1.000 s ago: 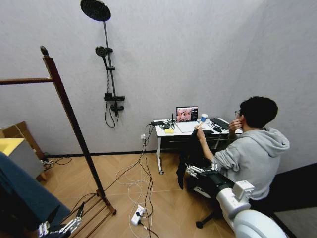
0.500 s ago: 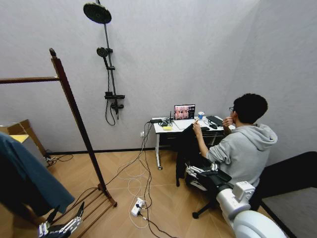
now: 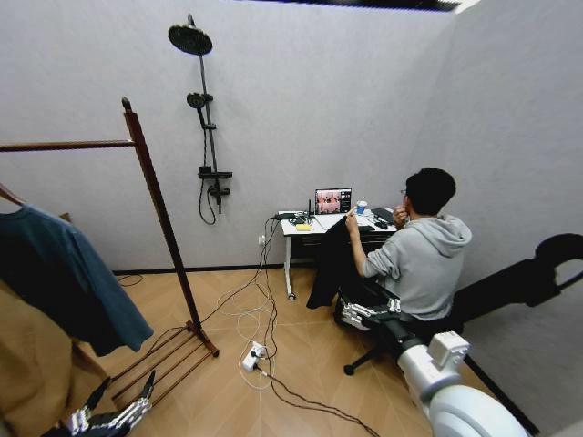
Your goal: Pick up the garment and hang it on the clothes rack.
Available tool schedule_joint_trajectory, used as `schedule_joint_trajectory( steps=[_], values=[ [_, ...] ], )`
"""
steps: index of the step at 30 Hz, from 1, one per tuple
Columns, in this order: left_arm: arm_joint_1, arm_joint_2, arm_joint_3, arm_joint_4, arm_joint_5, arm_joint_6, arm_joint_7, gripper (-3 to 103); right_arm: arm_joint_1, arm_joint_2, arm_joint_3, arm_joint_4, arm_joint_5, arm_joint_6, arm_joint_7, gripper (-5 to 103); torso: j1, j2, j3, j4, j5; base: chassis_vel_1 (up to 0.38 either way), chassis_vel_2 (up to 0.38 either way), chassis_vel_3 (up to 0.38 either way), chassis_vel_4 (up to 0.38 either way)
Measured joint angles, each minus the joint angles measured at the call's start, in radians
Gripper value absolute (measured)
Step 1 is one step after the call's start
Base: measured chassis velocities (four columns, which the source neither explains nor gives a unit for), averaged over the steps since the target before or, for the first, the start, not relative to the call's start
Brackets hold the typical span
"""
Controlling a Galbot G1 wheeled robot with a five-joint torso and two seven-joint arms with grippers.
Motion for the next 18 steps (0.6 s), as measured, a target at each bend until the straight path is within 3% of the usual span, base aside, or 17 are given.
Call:
schedule_joint_trajectory(
  steps=[18],
  values=[
    [0.0, 0.0, 0.0, 0.0, 0.0, 0.0, 0.0, 100, 0.008, 0.019, -0.042, -0.008, -0.034, 0.007, -0.01, 100, 0.0, 0.0, 0.0, 0.0, -0.0003, 0.196, -0.208, -0.201, 0.194]
  ],
)
